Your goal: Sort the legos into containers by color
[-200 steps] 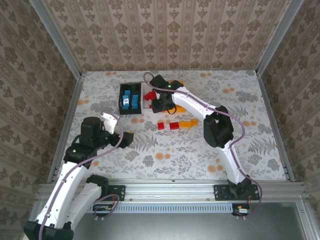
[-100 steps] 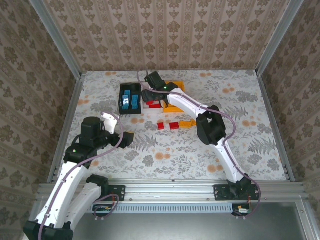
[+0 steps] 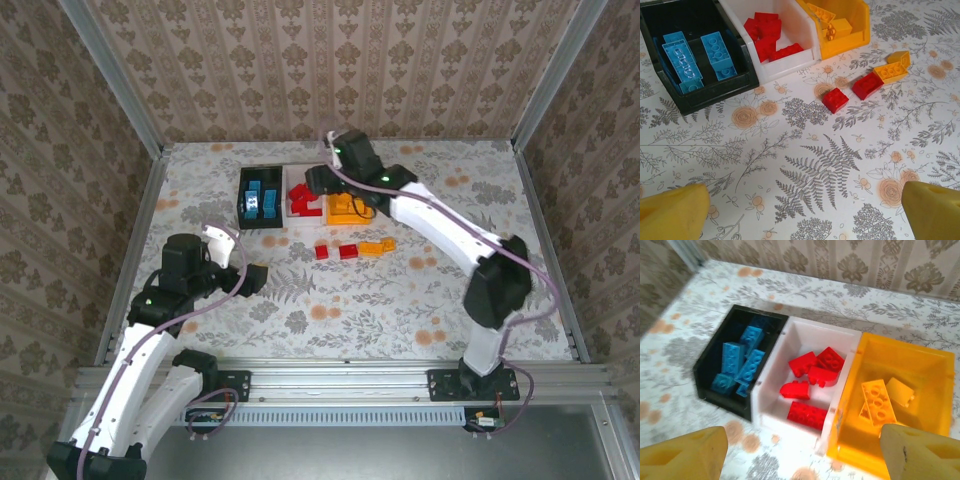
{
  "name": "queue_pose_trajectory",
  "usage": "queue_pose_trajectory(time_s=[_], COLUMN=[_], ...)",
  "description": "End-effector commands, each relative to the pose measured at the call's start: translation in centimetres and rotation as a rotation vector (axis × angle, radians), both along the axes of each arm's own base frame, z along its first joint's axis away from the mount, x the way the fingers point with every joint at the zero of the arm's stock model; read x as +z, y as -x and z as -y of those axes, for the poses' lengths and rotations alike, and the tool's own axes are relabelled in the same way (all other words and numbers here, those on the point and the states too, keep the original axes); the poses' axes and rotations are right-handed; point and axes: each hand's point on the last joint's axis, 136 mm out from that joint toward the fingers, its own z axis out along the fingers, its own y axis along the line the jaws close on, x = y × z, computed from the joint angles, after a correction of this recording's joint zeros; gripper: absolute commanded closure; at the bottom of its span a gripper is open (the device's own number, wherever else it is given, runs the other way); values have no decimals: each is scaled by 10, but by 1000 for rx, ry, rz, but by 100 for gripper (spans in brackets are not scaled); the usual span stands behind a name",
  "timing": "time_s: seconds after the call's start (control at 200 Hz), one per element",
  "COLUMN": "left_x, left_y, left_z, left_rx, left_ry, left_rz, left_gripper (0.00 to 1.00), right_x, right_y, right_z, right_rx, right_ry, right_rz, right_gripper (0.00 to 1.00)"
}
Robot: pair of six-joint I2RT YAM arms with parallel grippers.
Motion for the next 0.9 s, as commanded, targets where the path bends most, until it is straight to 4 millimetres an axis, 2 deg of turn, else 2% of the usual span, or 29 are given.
queue_pose_trajectory(time_s=[0.0, 0.09, 0.2, 0.275, 0.39, 0.465, 0.48, 0.58, 0.785, 0.895], left_x=[14, 16, 10, 0, -26, -47, -52, -75, -103, -119], left_y=[0, -2, -6, -9, -9, -14, -16, -26, -49, -60], left_z=[4, 7, 22, 37, 75, 93, 96, 112, 135, 142], left_rx=[1, 40, 81, 106, 96, 112, 115, 137, 151, 163], left_ry=[21, 62, 123, 118, 50, 30, 26, -34, -174, -237], left_rz=[-21, -120, -260, -330, -402, -463, -476, -525, -576, -609], left_gripper=[0, 0, 0, 0, 0, 0, 0, 0, 4, 11], right_x=[-31, -55, -82, -99, -119, -136, -131, -144, -161, -165], right_y=[41, 71, 100, 117, 136, 144, 146, 152, 156, 156], right_z=[20, 44, 70, 85, 99, 106, 108, 115, 124, 126], right_rx=[21, -4, -42, -72, -90, -93, -92, -89, -88, -86], right_ry=[-21, 24, 47, 44, 20, 25, 12, 9, 1, -11], right_rz=[-154, -254, -355, -410, -472, -513, -500, -529, -556, -565], right_gripper=[18, 18, 18, 18, 18, 18, 18, 18, 18, 19])
